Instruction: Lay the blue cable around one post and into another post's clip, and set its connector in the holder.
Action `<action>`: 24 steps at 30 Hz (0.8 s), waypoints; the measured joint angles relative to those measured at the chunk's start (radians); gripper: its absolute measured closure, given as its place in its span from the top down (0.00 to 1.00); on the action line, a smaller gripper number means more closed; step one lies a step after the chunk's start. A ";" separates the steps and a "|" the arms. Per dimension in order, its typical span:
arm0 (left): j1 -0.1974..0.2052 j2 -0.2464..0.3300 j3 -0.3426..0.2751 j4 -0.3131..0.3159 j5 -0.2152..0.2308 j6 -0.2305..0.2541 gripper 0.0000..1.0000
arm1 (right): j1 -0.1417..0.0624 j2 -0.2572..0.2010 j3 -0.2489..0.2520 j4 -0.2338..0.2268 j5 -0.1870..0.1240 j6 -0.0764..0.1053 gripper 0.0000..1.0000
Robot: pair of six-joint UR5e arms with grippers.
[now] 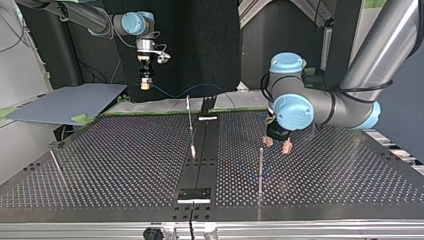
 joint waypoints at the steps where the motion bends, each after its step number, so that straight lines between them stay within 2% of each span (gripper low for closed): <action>1: 0.001 0.002 -0.004 0.002 0.003 -0.008 1.00 | 0.000 0.000 0.000 0.000 0.000 0.000 0.12; 11: 0.003 0.042 -0.020 0.007 0.013 -0.108 1.00 | 0.000 0.000 0.000 0.000 0.000 -0.001 0.12; 16: -0.001 0.047 -0.021 0.000 0.015 -0.137 1.00 | 0.000 0.000 0.000 0.002 0.000 -0.001 0.12; 24: -0.005 0.048 -0.022 0.018 0.061 -0.181 1.00 | 0.000 0.000 0.000 0.003 0.000 -0.001 0.12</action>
